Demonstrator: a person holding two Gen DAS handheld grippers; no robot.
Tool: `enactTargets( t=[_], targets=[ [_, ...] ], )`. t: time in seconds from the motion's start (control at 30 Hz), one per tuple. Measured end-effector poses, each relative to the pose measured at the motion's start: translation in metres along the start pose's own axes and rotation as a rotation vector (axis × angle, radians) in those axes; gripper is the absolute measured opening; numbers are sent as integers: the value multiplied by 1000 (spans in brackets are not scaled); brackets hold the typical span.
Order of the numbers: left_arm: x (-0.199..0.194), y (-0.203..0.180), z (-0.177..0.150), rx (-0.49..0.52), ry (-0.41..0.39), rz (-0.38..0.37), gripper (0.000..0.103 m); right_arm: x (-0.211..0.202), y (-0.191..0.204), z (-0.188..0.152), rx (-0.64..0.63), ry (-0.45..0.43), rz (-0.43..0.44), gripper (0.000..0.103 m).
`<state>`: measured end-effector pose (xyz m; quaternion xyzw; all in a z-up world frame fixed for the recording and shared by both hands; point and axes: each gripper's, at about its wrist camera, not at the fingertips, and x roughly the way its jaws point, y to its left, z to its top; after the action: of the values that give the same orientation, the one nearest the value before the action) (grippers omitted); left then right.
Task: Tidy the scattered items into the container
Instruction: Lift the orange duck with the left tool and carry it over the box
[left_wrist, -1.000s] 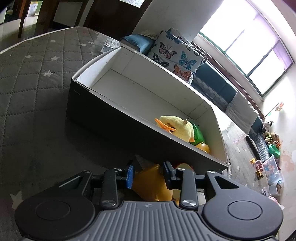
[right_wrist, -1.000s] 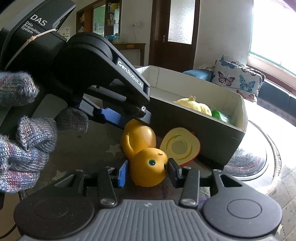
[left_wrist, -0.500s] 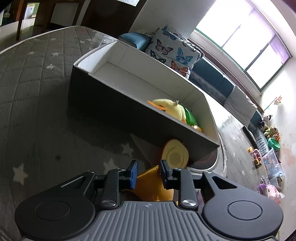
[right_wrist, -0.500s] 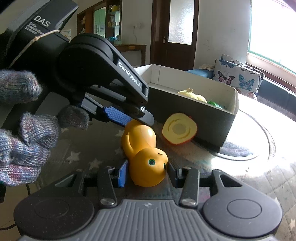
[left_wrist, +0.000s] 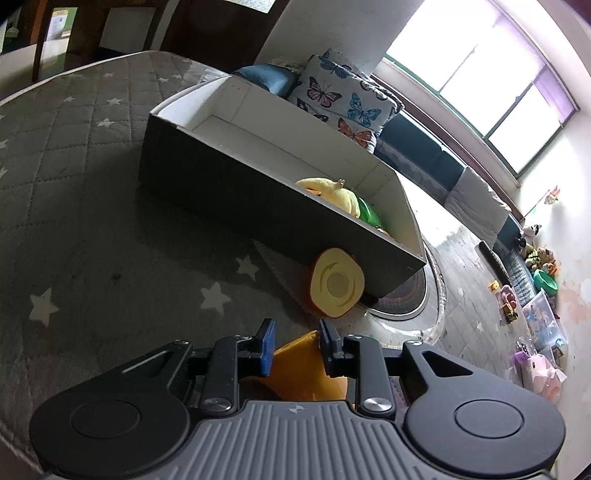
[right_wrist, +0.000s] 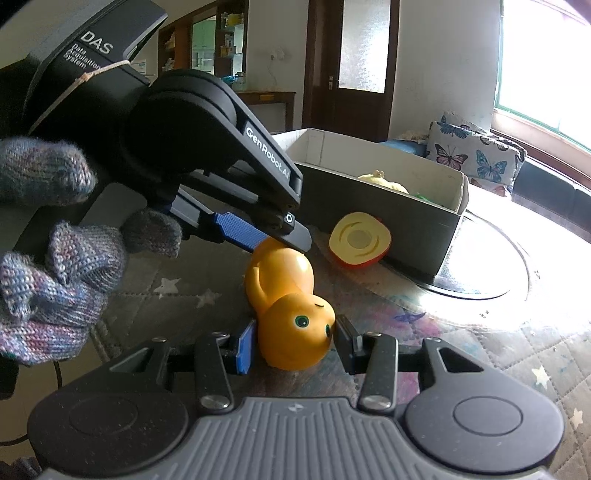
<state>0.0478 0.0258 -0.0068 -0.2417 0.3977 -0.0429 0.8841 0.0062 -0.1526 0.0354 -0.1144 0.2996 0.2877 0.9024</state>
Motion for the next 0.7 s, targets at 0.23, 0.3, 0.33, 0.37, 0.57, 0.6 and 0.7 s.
enactTargets(
  t=[0.23,0.3,0.33,0.37,0.57,0.6,0.7],
  targets=[
    [-8,2,-1,-8,-11,11,27,-2,5,0,-7,-6,3,44],
    [-8,2,0,-12,-14,15,27,-1,6,1,-9,-7,7,44],
    [-8,3,1,-15,-17,15,27,0,5,3,-10,-8,7,44],
    [-8,3,3,-16,-20,15,27,1,5,4,-12,-9,8,44],
    [-12,4,16,-23,-47,17,27,7,4,17,-25,-26,12,44],
    [-13,3,20,-22,-55,17,27,7,3,20,-28,-33,12,44],
    [-16,-1,35,-8,-89,11,27,11,1,34,-38,-62,5,44]
  ],
)
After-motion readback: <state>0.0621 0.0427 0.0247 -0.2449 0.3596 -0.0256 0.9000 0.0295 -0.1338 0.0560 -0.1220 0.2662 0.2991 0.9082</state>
